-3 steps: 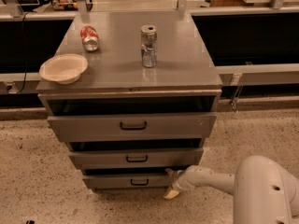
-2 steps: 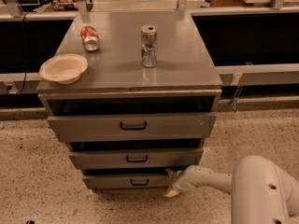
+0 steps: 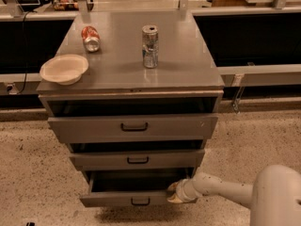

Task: Open bottom drawer

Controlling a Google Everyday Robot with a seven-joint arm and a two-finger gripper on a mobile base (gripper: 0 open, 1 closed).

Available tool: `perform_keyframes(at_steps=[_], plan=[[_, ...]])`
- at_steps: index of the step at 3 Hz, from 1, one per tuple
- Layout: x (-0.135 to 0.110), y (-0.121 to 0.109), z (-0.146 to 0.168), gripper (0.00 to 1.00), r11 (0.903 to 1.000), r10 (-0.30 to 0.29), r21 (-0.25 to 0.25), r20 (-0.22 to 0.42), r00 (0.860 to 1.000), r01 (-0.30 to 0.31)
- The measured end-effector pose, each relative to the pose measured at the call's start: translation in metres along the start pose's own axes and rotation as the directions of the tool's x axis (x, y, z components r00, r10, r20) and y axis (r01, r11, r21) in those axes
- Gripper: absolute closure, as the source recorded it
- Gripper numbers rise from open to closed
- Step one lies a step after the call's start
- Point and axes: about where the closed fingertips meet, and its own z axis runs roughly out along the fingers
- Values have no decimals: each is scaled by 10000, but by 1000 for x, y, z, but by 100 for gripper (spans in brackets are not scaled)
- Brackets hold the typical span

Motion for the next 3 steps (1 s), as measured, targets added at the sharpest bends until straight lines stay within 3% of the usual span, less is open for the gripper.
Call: perform_keyframes(at_steps=[1,2,3], plan=[[-5,43,-24,50,9986,94,-534,486,9988,-68],[-19,88,-59,31,9938,33,-1113,975,9952,76],[-18,93,-57,8,9931,70,-1175,980,9952,46]])
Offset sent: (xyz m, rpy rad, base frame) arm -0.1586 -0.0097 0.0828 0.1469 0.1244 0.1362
